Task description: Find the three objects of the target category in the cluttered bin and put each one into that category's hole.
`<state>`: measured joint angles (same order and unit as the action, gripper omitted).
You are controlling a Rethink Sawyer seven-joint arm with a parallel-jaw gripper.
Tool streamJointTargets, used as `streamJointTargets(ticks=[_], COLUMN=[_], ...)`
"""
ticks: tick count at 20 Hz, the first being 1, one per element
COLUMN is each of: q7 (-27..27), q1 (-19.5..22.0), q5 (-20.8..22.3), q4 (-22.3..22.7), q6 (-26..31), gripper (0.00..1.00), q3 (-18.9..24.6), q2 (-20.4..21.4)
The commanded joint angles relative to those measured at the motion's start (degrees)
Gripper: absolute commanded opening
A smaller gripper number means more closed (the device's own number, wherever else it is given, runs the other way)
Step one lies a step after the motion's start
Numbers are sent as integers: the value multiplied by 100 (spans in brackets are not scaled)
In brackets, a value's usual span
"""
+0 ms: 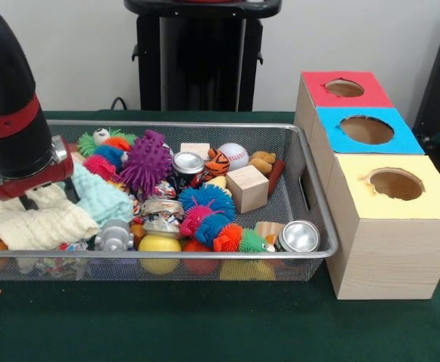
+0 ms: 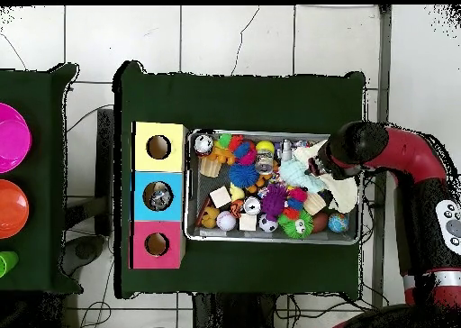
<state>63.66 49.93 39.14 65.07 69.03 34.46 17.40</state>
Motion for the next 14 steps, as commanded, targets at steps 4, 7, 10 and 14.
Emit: streamJointTargets(ticks=[4,7,10,14], q7=[-1197,-1194,-1185,-1150], q1=[-370,-493,-538,-530], q5=[369,557,596,573], q4=[-51,-212,-266,-264], q6=[-349,-235,-163,-190], gripper=[100,100,100,100], q3=[14,-129,-173,-167], q2=[-558,-631,-660,-668])
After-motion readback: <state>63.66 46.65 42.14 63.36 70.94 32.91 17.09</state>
